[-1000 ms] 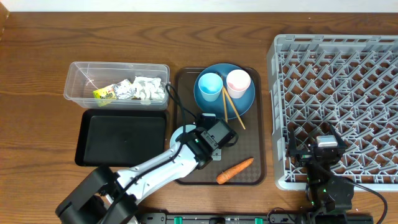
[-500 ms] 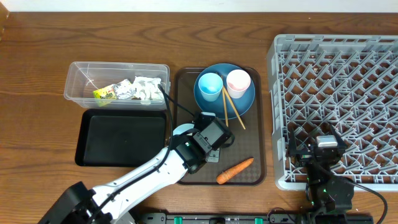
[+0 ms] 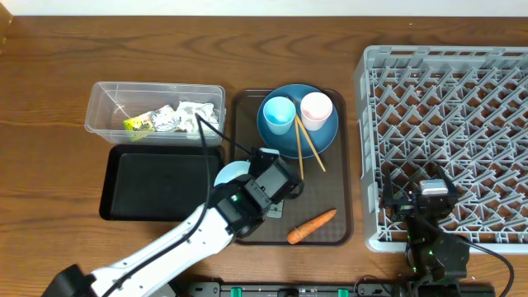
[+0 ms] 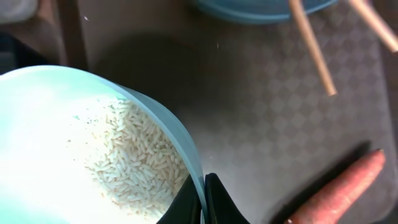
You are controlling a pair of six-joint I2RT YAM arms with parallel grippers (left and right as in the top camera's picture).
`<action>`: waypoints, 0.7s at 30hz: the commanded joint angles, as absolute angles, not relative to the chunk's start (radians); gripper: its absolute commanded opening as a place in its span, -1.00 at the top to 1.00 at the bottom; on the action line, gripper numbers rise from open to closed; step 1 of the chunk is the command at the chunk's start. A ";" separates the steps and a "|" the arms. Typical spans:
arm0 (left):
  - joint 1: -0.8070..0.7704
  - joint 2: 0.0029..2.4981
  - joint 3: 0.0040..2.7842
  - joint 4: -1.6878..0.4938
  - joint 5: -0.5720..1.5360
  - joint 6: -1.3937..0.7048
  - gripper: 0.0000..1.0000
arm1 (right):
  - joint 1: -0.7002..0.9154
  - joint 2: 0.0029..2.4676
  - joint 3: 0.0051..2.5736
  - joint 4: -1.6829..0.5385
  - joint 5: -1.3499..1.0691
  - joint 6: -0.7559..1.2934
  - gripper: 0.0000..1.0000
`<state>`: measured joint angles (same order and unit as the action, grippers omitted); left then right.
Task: Sort waste into correct bins and load items into the dishwasher rack
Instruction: 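Lower the left gripper and grasp the rim of the light-blue rice bowl, then carry the rice bowl left over the black tray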
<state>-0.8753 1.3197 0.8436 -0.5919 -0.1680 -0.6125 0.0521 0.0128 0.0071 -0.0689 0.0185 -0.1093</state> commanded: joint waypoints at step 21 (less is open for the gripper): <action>-0.640 1.027 0.839 -0.753 -0.202 -0.603 0.88 | 0.054 0.011 0.005 -0.072 0.025 -0.102 -0.98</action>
<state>-0.6888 1.0508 0.8436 -0.7425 -0.1909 -0.6083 0.0521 0.0128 0.0071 -0.0689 0.0185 -0.1093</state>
